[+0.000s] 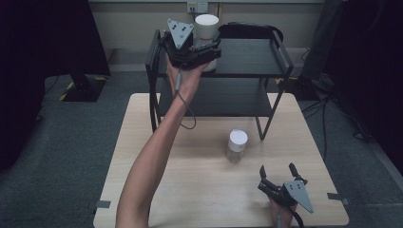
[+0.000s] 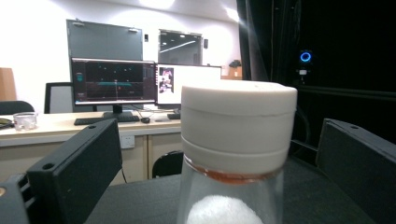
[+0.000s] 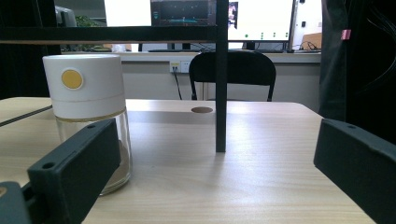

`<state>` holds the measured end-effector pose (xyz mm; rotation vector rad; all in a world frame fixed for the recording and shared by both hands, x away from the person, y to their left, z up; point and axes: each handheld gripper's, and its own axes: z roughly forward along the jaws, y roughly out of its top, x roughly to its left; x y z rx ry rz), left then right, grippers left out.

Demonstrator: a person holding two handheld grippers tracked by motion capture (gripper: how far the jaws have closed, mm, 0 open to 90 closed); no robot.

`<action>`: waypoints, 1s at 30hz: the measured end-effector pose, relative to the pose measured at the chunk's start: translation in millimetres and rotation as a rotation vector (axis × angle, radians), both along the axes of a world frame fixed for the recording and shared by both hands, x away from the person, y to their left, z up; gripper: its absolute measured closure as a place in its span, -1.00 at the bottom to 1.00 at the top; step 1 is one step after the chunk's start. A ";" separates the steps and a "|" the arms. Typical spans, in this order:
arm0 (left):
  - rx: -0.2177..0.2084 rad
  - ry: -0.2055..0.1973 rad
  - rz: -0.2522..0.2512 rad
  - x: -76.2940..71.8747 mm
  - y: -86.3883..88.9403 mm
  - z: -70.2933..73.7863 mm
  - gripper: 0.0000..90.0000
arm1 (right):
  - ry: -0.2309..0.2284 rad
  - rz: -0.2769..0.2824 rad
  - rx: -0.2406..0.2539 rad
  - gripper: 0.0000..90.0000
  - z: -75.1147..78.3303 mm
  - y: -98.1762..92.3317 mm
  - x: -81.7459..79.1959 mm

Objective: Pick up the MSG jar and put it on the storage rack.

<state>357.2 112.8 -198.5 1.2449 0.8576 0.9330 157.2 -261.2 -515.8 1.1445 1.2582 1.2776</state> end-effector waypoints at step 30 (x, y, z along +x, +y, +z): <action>-0.041 0.004 -0.055 -97.3 39.4 -70.9 -1.00 | 0.000 -0.001 -0.001 -1.00 0.1 0.1 0.1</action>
